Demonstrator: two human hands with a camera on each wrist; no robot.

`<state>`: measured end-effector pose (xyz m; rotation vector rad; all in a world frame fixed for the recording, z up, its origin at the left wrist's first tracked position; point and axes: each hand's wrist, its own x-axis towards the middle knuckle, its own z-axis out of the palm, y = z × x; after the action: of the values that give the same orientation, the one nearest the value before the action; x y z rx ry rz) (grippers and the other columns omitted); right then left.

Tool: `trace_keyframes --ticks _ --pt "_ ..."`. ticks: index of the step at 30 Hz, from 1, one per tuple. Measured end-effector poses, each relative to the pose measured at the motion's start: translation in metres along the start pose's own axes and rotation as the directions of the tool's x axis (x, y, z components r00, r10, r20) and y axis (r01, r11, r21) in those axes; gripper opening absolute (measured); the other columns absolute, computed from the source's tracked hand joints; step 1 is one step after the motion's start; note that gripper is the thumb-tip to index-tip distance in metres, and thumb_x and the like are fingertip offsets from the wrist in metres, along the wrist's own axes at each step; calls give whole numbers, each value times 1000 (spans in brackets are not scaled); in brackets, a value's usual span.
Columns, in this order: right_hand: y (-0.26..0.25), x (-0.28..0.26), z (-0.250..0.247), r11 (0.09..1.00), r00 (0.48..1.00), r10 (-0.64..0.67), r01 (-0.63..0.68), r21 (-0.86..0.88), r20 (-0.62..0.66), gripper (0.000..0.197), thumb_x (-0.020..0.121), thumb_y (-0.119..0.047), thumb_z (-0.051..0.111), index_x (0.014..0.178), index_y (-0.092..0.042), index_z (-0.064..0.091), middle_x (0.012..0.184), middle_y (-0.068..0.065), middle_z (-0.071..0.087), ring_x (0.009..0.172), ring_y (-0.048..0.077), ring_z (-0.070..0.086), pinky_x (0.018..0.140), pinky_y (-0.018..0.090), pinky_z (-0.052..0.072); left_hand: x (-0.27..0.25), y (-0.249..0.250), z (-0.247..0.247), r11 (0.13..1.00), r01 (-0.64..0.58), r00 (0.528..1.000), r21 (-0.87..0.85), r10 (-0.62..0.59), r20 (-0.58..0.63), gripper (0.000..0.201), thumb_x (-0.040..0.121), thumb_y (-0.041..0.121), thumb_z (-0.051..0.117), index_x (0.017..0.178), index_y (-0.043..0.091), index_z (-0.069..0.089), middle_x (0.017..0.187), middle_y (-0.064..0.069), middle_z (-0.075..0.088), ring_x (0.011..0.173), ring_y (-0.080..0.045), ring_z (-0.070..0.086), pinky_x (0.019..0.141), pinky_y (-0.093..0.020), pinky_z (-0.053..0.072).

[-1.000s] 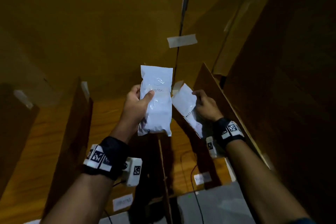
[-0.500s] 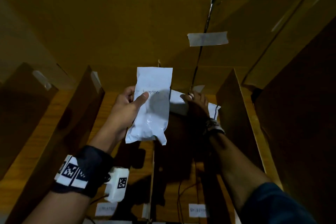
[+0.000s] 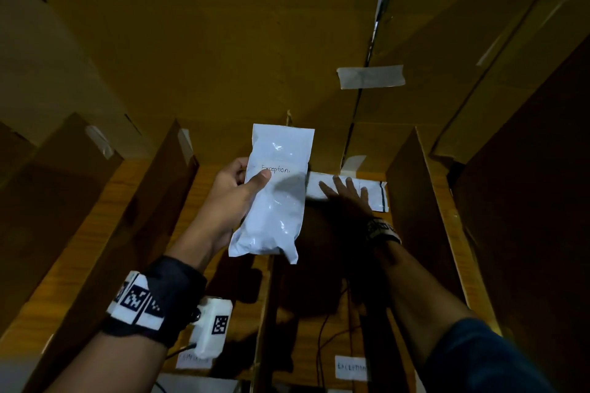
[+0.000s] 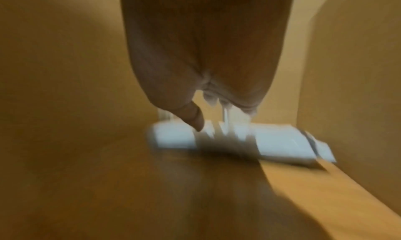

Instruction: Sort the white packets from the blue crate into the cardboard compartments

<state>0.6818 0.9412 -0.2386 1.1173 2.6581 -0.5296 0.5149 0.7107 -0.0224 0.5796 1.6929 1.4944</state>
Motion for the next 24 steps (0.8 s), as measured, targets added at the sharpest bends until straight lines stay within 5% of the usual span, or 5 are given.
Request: trace_keyframes --ticks 8,13,16,20,24 --pt "-76 -138 -117 798 823 132 242 552 -552 40 107 -5 52 147 -12 53 144 11 61 129 25 60 87 6 41 -28 14 15 989 -105 989 108 93 114 35 103 21 69 135 16 56 129 2 68 109 -18 73 90 -40 63" --pt "-130 -235 -144 575 875 80 351 740 -477 79 99 -40 73 160 -29 24 155 -10 45 125 -4 60 96 28 59 -40 6 36 975 -182 968 126 156 197 39 101 18 72 135 17 54 130 0 70 111 -16 72 91 -45 64" --pt "-140 -249 -129 756 887 62 258 601 -458 125 77 -55 90 166 -29 5 169 -3 22 153 17 31 120 39 38 -48 1 43 976 -194 949 95 163 269 38 101 16 72 135 19 56 127 2 73 115 -18 72 90 -44 64" --pt "-139 -252 -116 866 837 142 154 476 -529 113 85 -39 82 166 -22 4 166 5 20 151 27 33 116 47 43 -54 2 43 959 -217 925 181 143 352 36 106 17 63 140 21 54 129 -4 71 114 -19 71 91 -43 63" --pt "-103 -239 -97 931 858 188 -1 364 -478 113 77 -29 81 162 -33 6 167 1 15 143 39 42 106 60 50 -53 -5 33 586 -490 871 645 305 385 52 105 26 64 154 24 45 149 2 55 136 -19 51 109 -36 47"
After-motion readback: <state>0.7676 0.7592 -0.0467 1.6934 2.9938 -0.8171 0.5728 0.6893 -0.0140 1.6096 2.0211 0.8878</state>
